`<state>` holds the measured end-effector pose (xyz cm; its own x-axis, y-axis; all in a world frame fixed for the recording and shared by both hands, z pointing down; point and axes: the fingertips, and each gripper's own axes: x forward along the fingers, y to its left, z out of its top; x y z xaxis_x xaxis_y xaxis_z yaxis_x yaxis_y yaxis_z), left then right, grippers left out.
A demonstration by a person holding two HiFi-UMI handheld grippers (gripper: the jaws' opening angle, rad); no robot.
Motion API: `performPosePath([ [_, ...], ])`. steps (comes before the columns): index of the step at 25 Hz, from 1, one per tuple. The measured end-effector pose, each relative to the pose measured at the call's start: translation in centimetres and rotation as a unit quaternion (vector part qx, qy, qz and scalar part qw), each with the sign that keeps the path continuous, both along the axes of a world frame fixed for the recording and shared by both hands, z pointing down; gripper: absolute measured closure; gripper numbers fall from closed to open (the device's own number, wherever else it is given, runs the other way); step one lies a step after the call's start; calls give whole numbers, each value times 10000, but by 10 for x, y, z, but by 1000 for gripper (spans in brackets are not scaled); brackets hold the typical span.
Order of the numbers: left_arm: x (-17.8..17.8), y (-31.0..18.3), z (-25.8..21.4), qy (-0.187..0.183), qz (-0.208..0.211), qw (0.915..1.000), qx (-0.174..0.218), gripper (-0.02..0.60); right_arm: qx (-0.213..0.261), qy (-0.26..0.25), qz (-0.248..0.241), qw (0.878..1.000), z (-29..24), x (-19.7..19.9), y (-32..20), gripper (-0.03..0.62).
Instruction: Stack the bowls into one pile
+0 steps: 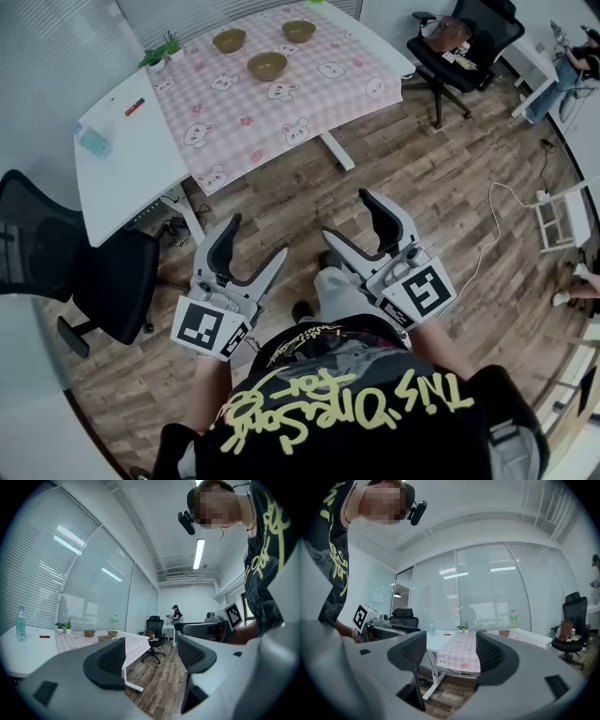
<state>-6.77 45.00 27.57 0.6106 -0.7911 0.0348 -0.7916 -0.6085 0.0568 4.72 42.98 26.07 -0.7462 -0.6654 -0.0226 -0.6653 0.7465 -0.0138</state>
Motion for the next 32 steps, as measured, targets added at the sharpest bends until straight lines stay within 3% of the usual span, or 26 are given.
performPosePath([
  [10,-11,-36,3,27,-313,9995,-80,252,12,-4,-226,9997,4,-8,-40,283],
  [32,33,-213,-15,-108,-448,9989,66,261,-31,-124,-470,9988,-10,29,-219,283],
])
